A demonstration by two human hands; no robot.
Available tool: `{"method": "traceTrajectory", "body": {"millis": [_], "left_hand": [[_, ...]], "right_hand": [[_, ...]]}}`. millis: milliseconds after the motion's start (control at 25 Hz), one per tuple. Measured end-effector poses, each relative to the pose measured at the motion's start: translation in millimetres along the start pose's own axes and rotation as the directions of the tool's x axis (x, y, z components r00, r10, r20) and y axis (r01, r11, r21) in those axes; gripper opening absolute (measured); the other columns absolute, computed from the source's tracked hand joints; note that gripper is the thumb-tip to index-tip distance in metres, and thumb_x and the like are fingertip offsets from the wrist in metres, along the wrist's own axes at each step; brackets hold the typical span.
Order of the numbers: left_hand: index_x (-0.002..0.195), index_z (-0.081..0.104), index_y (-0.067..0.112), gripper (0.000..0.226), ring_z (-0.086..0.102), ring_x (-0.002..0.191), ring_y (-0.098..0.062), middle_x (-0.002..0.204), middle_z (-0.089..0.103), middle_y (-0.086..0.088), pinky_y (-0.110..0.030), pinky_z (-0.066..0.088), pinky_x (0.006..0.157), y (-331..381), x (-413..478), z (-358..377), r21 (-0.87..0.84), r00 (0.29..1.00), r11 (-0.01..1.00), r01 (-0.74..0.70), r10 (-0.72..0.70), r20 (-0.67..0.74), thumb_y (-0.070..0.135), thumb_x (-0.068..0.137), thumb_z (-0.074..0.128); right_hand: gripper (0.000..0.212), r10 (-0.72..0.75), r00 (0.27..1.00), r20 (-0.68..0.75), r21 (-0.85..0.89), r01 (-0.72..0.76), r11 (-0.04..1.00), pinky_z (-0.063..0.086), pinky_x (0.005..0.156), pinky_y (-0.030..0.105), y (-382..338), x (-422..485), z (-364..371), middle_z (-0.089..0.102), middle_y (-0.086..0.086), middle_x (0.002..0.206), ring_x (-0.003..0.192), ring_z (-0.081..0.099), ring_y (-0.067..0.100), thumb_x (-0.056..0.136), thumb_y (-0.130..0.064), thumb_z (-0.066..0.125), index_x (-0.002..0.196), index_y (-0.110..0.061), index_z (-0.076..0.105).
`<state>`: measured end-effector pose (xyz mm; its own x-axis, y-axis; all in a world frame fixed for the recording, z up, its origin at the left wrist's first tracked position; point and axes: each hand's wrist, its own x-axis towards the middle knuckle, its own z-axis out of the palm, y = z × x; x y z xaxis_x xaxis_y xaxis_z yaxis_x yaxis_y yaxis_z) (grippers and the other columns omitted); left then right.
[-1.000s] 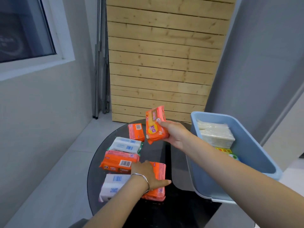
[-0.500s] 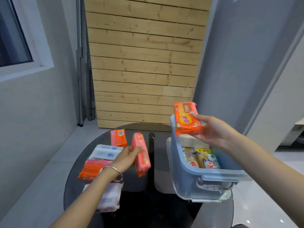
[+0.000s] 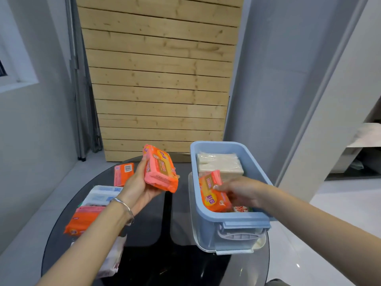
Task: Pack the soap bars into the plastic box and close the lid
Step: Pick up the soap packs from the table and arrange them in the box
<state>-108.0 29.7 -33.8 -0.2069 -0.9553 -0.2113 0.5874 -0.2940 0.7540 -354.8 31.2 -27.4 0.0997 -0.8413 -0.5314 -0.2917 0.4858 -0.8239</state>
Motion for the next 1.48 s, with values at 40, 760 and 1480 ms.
{"method": "traceTrajectory", "body": {"millis": [40, 760, 1480], "left_hand": [[0.133, 0.045, 0.007, 0.059, 0.06, 0.108, -0.042, 0.125, 0.058, -0.028, -0.043, 0.06, 0.067, 0.5, -1.8, 2.3, 0.018, 1.0, 1.0, 0.008, -0.009, 0.019, 0.049, 0.092, 0.039], [0.116, 0.059, 0.019, 0.054, 0.072, 0.088, -0.026, 0.099, 0.075, -0.01, -0.024, 0.055, 0.046, -6.1, -0.5, 51.2, 0.347, 0.995, 0.933, -0.094, 0.074, 0.068, 0.058, 0.087, 0.038], [0.114, 0.066, 0.023, 0.069, 0.022, 0.141, -0.003, 0.135, 0.057, 0.003, -0.039, -0.013, 0.117, -46.6, 43.9, 71.6, 0.862, 0.919, -0.371, -0.344, 0.054, 0.39, 0.044, 0.096, 0.003]], "right_hand": [[0.037, -0.008, 0.999, -0.046, -0.141, 0.002, 0.99, 0.057, 0.082, 0.033, 3.2, 2.5, -1.2, 0.069, 0.012, 0.115, 0.098, 0.068, 0.023, 0.093, -0.022, 0.058, 0.126, -0.005, 0.055], [0.098, -0.563, 0.825, 0.056, -0.503, 0.51, 0.698, 0.047, 0.084, 0.013, -27.2, -18.4, -37.0, 0.04, -0.017, 0.139, 0.113, 0.053, -0.002, 0.062, -0.068, 0.069, 0.145, -0.041, 0.025], [0.102, -0.426, 0.863, 0.271, -0.923, 0.358, 0.14, 0.024, 0.116, 0.037, -0.4, -6.3, -77.2, 0.046, -0.013, 0.134, 0.126, 0.035, 0.013, 0.054, -0.073, 0.072, 0.138, -0.042, 0.024]]}}
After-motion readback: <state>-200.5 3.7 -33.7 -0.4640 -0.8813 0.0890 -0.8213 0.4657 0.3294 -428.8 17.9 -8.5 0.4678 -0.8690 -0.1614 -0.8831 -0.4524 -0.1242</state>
